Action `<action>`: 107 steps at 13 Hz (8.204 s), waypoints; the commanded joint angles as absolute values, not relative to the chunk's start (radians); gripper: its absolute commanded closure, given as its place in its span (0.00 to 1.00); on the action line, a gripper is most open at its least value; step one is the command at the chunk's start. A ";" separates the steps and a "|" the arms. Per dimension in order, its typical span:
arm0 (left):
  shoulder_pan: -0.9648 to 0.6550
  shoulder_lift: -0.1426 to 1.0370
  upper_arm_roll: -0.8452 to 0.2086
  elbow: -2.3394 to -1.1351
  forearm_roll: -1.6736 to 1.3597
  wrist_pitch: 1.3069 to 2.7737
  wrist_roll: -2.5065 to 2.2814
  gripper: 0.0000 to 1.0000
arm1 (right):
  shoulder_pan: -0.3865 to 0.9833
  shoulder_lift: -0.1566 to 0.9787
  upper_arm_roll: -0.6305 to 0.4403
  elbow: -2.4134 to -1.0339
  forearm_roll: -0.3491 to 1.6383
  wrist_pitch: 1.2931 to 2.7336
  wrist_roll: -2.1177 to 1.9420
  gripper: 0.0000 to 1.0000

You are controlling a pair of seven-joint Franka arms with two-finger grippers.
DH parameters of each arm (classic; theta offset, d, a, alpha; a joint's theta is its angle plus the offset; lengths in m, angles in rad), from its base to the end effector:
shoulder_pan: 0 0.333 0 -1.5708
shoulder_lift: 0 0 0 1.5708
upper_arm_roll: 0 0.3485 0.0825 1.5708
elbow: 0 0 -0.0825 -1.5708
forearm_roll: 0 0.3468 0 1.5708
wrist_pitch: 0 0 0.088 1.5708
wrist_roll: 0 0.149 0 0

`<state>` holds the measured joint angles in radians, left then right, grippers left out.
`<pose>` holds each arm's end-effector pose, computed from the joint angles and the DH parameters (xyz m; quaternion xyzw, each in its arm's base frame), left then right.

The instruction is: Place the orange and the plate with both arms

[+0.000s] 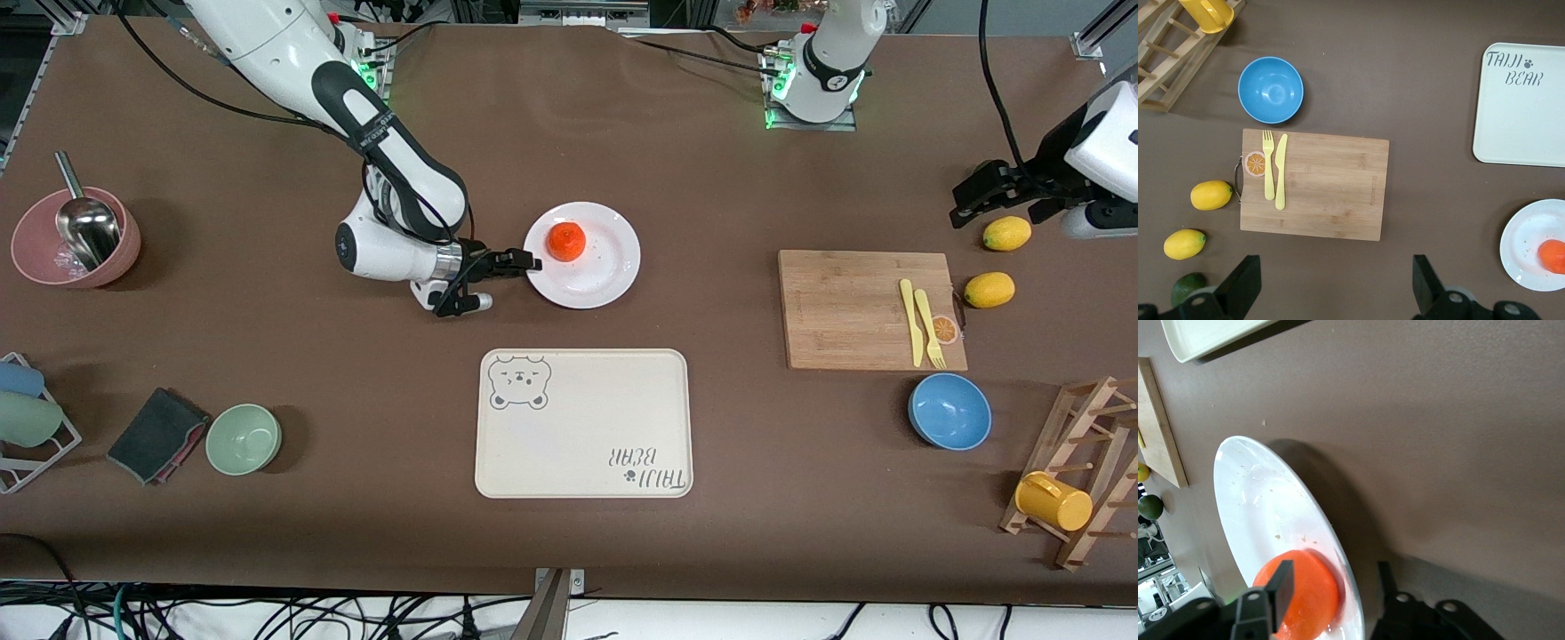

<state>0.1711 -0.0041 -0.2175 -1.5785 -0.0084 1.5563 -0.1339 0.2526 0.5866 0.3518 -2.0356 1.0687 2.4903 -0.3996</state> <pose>0.5129 -0.0253 0.6125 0.9990 0.0437 -0.0094 0.0029 0.4761 0.3461 0.1864 -0.9257 -0.0098 0.1118 0.3611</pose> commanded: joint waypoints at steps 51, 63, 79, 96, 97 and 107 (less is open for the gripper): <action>0.127 0.051 -0.167 -1.496 -0.003 1.519 -0.114 0.00 | 0.155 0.856 0.350 -1.502 1.264 2.516 -0.428 1.00; 0.127 0.052 -0.166 -1.491 -0.003 1.517 -0.114 0.00 | 0.169 1.037 0.350 -1.322 1.259 2.562 -0.433 0.84; 0.127 0.052 -0.167 -1.489 -0.005 1.517 -0.114 0.00 | 0.144 0.873 0.309 -1.405 1.115 2.461 -0.456 0.00; 0.129 0.054 -0.169 -1.497 -0.005 1.520 -0.077 0.00 | 0.190 0.460 -0.104 -1.508 0.358 1.586 -0.384 0.00; 0.129 0.052 -0.167 -1.497 -0.005 1.523 -0.030 0.00 | 0.181 0.443 -0.104 -1.502 0.336 1.556 -0.326 0.00; 0.132 0.054 -0.175 -1.494 0.012 1.523 -0.020 0.00 | 0.235 0.109 -0.110 -1.605 0.006 1.467 -0.049 0.00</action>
<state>0.1281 0.0470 -0.1702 -1.5153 -0.0084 1.5331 -0.0485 0.2238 0.1953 -0.1019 -1.5387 0.0613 1.4896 -0.0726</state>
